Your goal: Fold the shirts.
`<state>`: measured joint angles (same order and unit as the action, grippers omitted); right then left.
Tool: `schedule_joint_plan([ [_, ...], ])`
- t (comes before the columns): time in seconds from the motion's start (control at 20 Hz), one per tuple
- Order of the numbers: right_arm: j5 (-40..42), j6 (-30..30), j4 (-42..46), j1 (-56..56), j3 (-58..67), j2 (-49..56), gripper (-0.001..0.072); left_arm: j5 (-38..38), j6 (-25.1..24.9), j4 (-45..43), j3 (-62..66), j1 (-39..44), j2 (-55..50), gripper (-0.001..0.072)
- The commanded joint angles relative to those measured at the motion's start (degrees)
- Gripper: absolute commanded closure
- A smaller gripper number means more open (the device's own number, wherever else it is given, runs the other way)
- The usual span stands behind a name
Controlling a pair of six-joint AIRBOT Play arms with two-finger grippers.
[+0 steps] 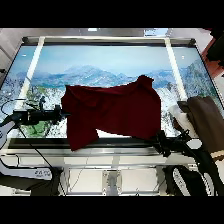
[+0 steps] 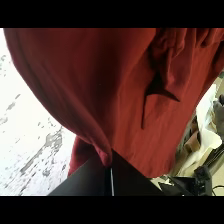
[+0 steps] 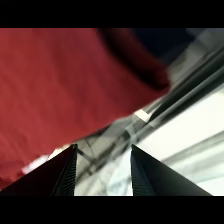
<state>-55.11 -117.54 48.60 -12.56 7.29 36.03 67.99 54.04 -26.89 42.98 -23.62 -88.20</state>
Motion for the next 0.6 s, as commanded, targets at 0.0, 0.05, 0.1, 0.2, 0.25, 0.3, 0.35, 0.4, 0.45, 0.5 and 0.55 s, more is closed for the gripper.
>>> schedule_joint_plan([
  [0.0, 8.11, -1.29, -1.18, 0.02, -1.64, -0.04, 0.0333, 0.31, -0.09, 0.11, 0.07, 0.02, 0.0, 0.0688],
  [0.05, 10.14, -1.88, -1.51, 0.04, -1.64, -0.04, 0.0333, 0.5, -0.09, 0.11, 0.07, 0.02, 0.0, 0.0687],
  [0.1, 11.93, -3.04, -1.44, 0.04, -1.64, -0.04, 0.0333, 0.57, -0.09, 0.11, 0.07, 0.02, 0.0, 0.0687],
  [0.2, 15.67, -4.5, -1.51, 0.04, -1.64, -0.02, 0.0334, 0.7, -0.09, 0.11, 0.07, 0.02, 0.0, 0.0687],
  [0.25, 16.65, -4.68, -1.53, 0.04, -1.64, -0.02, 0.0334, 0.7, -0.09, 0.11, 0.07, 0.02, 0.0, 0.0687],
  [0.3, 17.11, -4.68, -1.64, 0.04, -1.64, -0.02, 0.0358, 0.79, -0.09, 0.13, 0.07, 0.02, 0.0, 0.0688],
  [0.35, 17.11, -4.59, -2.01, 0.04, -1.64, -0.02, 0.0463, 1.09, -0.22, 0.28, 0.07, 0.02, 0.0, 0.0688],
  [0.4, 17.22, -3.8, -2.58, 0.04, -1.64, -0.02, 0.0573, 1.77, -1.36, 0.98, 0.07, 0.02, 0.0, 0.0688],
  [0.45, 17.9, -1.68, -3.76, 0.04, -1.62, -0.04, 0.0618, 3.39, -4.07, 3.21, 0.07, 0.02, 0.02, 0.0688],
  [0.5, 18.73, 1.6, -6.21, 0.04, -1.51, -0.04, 0.068, 5.57, -7.17, 6.69, 0.07, 0.02, 0.07, 0.0688],
  [0.55, 19.71, 6.19, -9.84, 0.02, -1.11, -0.07, 0.0682, 8.22, -11.26, 11.61, 0.07, 0.02, 0.5, 0.0689],
])
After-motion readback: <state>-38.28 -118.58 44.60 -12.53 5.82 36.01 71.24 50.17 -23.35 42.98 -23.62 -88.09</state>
